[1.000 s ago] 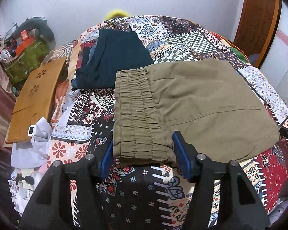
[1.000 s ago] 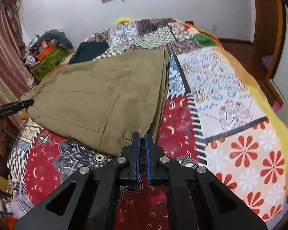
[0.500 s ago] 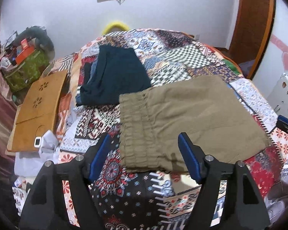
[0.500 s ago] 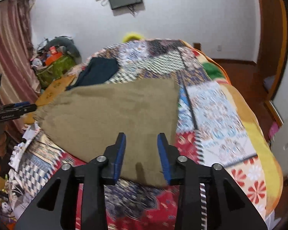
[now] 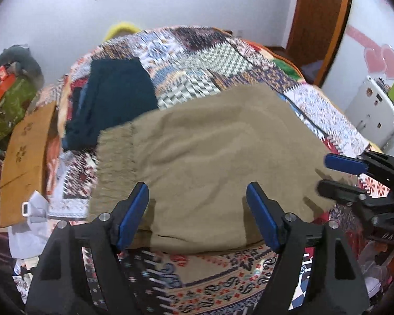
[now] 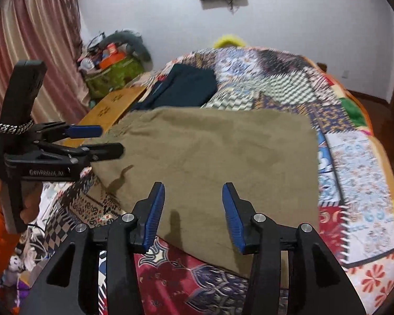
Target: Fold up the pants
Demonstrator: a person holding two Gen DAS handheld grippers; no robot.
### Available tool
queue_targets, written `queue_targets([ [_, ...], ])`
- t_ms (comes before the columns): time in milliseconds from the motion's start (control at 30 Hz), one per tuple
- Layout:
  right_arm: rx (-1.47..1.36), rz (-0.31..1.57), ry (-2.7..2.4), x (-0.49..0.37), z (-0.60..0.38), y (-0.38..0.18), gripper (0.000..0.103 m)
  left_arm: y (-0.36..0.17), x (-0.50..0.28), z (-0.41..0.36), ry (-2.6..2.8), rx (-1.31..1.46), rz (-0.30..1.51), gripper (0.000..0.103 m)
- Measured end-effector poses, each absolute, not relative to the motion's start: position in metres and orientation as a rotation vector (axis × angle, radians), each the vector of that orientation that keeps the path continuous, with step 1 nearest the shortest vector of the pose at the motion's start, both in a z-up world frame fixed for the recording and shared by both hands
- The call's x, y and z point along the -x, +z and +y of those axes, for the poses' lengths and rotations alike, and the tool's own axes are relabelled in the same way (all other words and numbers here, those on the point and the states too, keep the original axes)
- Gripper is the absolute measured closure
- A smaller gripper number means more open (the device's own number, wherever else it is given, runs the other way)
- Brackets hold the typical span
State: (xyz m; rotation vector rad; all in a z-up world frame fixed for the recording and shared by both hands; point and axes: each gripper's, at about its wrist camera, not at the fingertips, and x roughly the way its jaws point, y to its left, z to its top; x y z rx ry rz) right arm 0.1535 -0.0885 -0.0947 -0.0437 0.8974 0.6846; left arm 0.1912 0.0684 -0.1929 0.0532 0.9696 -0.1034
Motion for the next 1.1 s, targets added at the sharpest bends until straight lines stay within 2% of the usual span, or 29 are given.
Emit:
queue_targets([
  [100,0.052,0.956,0.688,-0.157,-0.082,-0.112,0.061,-0.209,-0.193,0.064,-0.098,-0.070,1.000,0.026],
  [167,0.059,0.994,0.684,-0.159,-0.081,-0.123,0.060,-0.218,-0.193,0.065,-0.089,-0.079,1.005,0.022],
  [333,0.044,0.992,0.682,-0.154,-0.099,-0.127,0.056,-0.220,-0.187,0.063,-0.073,-0.120,0.980,0.021],
  [400,0.031,1.000,0.665,-0.153,-0.106,-0.128,0.056,-0.217,-0.186,0.065,-0.067,-0.119,0.976,0.023],
  [533,0.015,1.015,0.628,-0.150,-0.122,-0.130,0.056,-0.211,-0.182,0.075,-0.058,-0.092,0.973,0.034],
  [733,0.012,1.027,0.566,-0.145,-0.144,-0.134,0.056,-0.203,-0.178,0.085,-0.053,-0.059,0.975,0.039],
  [933,-0.023,1.049,0.514,-0.140,-0.167,-0.141,0.056,-0.208,-0.177,0.114,0.066,-0.055,0.980,0.034],
  [1033,-0.039,1.047,0.510,-0.136,-0.174,-0.141,0.056,-0.218,-0.177,0.134,0.078,0.010,1.000,0.021],
  [1100,-0.042,1.043,0.510,-0.134,-0.176,-0.141,0.056,-0.222,-0.175,0.142,0.064,0.052,1.001,0.019],
])
